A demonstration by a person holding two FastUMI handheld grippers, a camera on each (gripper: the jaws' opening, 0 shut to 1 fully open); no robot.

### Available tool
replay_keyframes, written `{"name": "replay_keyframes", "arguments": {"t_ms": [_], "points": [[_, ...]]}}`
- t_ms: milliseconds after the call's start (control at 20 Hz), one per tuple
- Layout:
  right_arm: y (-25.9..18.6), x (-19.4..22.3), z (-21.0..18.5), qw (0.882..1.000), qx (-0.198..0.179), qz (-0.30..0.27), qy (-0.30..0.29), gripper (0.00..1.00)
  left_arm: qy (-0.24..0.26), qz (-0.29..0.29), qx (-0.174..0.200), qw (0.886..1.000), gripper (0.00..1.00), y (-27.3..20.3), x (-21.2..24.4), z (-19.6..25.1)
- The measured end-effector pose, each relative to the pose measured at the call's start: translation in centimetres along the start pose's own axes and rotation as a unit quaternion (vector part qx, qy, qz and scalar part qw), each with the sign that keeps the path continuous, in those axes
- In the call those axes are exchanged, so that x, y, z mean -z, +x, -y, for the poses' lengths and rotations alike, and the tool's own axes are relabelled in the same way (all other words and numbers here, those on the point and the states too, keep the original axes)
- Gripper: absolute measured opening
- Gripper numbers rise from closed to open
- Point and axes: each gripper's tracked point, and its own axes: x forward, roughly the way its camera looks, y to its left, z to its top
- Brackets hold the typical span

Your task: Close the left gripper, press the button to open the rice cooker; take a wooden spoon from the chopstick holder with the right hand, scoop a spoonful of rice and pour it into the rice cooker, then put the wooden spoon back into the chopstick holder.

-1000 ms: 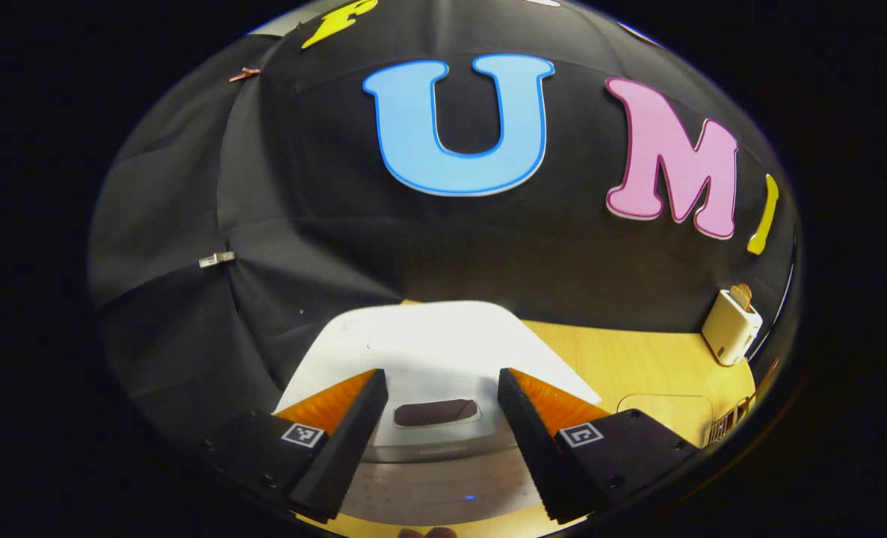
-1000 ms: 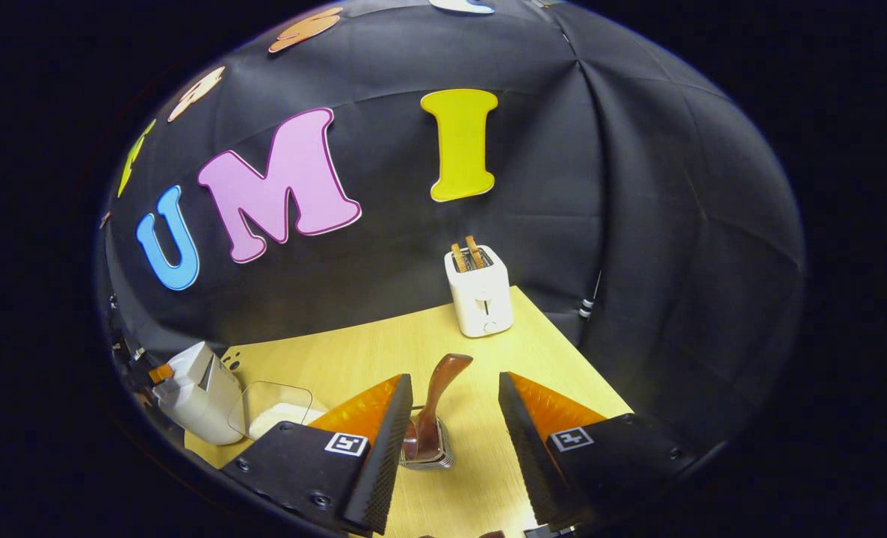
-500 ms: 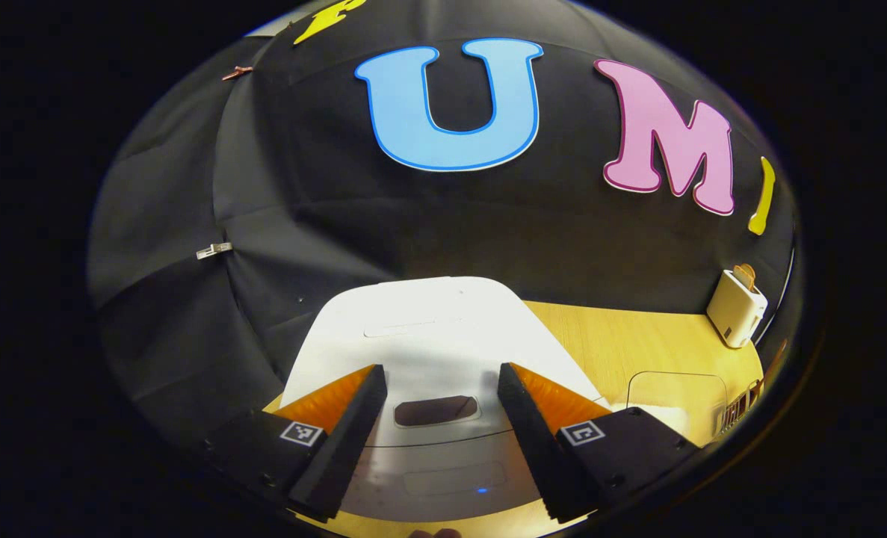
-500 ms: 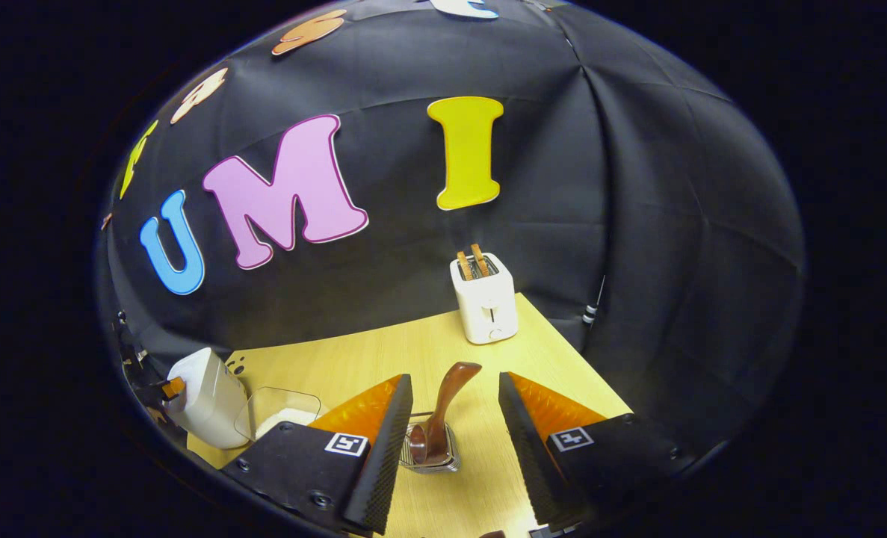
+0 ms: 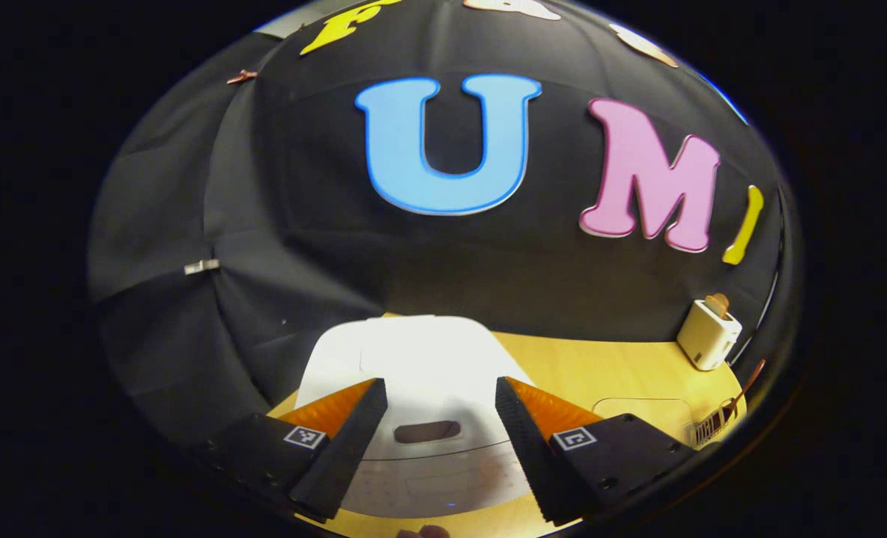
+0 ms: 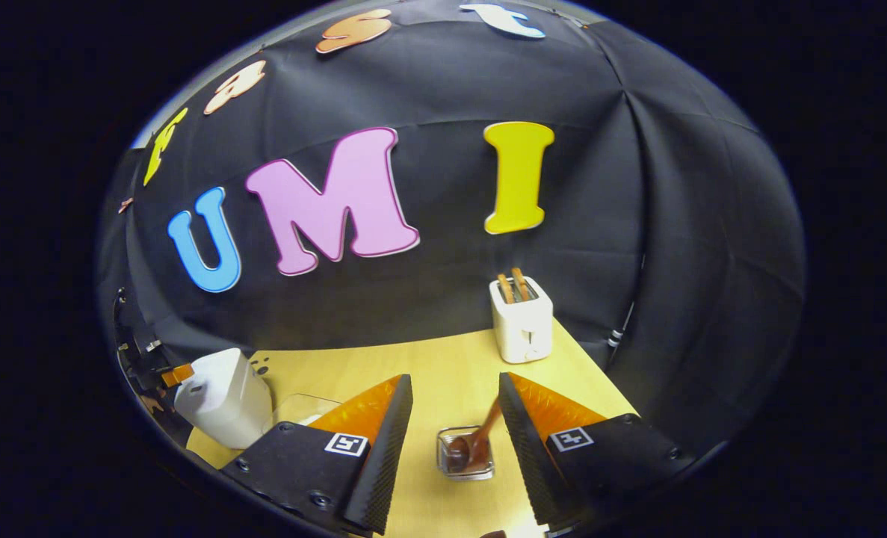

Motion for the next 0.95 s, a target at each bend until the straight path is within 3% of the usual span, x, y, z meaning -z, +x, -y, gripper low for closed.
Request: {"name": "replay_keyframes", "arguments": {"t_ms": [250, 450, 700, 950], "points": [[-1.5, -1.1, -6.5, 0.998, -0.043, 0.018, -0.03, 0.73, 0.017, 0.059, 0.107, 0.992, 0.94, -5.3, -5.4, 4.6], [-3.3, -1.4, -11.0, 0.995, -0.071, 0.031, -0.058, 0.73, -0.003, 0.079, 0.164, 0.983, 0.94, -9.2, -7.7, 6.4], [-5.0, -0.7, -14.2, 0.994, -0.079, 0.037, -0.066, 0.73, 0.002, 0.094, 0.195, 0.976, 0.94, -11.7, -8.0, 6.6], [-5.5, 0.4, -15.8, 0.993, -0.086, 0.034, -0.068, 0.73, 0.008, 0.089, 0.198, 0.976, 0.94, -12.1, -7.5, 5.9]]}}
